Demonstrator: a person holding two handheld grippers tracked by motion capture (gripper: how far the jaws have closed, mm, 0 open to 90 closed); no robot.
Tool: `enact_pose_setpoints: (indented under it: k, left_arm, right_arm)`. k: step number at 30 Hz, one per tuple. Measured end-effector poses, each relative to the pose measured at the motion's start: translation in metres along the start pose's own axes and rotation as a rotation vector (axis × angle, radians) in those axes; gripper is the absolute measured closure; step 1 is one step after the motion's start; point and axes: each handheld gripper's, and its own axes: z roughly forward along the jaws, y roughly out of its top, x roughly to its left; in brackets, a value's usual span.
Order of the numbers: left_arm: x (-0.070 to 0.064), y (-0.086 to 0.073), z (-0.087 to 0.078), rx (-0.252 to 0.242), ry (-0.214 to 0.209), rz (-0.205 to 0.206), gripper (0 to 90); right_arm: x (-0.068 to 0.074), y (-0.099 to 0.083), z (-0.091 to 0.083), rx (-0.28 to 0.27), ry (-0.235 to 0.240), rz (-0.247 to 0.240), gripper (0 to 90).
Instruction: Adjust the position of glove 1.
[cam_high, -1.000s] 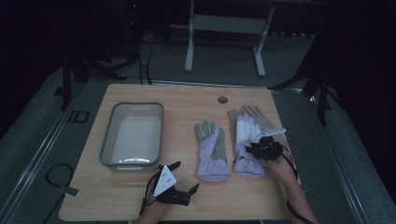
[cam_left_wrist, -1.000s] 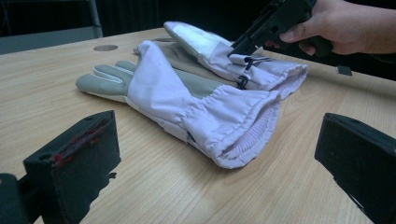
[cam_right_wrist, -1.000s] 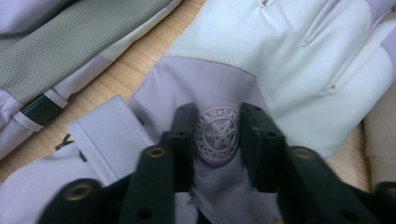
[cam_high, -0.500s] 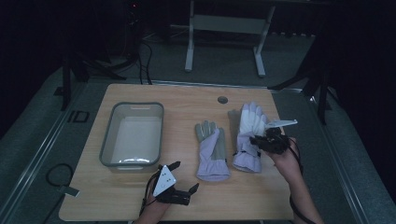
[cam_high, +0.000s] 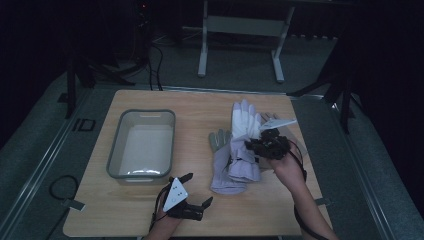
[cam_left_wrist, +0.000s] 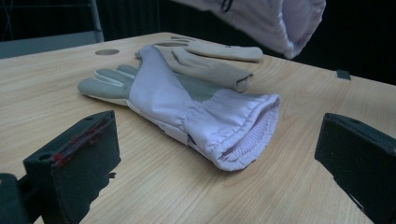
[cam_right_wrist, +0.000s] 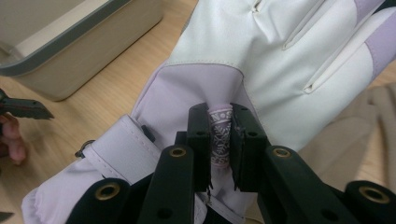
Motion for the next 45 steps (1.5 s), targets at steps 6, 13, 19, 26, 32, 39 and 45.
enact_pose_setpoints:
  k: [6,13,19,26,32,39,45]
  left_arm:
    - [0.000,0.000,0.000,-0.003,0.001,-0.001,0.0]
    - [0.000,0.000,0.000,-0.003,0.001,-0.002,0.0]
    - [0.000,0.000,0.000,-0.002,0.002,0.001,0.0]
    - [0.000,0.000,0.001,0.003,0.001,0.000,0.0]
    - [0.000,0.000,0.000,0.000,0.004,-0.001,0.0]
    - [0.001,0.000,0.001,0.007,0.004,-0.009,0.0]
    - [0.001,0.001,0.001,0.009,0.004,-0.009,0.0]
  right_arm:
    - [0.022,0.001,0.027,0.081,-0.019,-0.008,79.6]
    - [0.026,-0.011,0.062,0.151,-0.023,0.005,79.5]
    - [0.023,-0.022,0.083,0.175,-0.016,0.014,79.2]
    - [0.025,-0.029,0.088,0.179,0.002,-0.020,78.9]
    - [0.028,-0.038,0.079,0.201,0.039,-0.079,78.0]
    - [0.020,-0.049,0.071,0.183,0.081,-0.082,75.7]
    - [0.020,-0.046,0.062,0.117,0.097,-0.097,63.4]
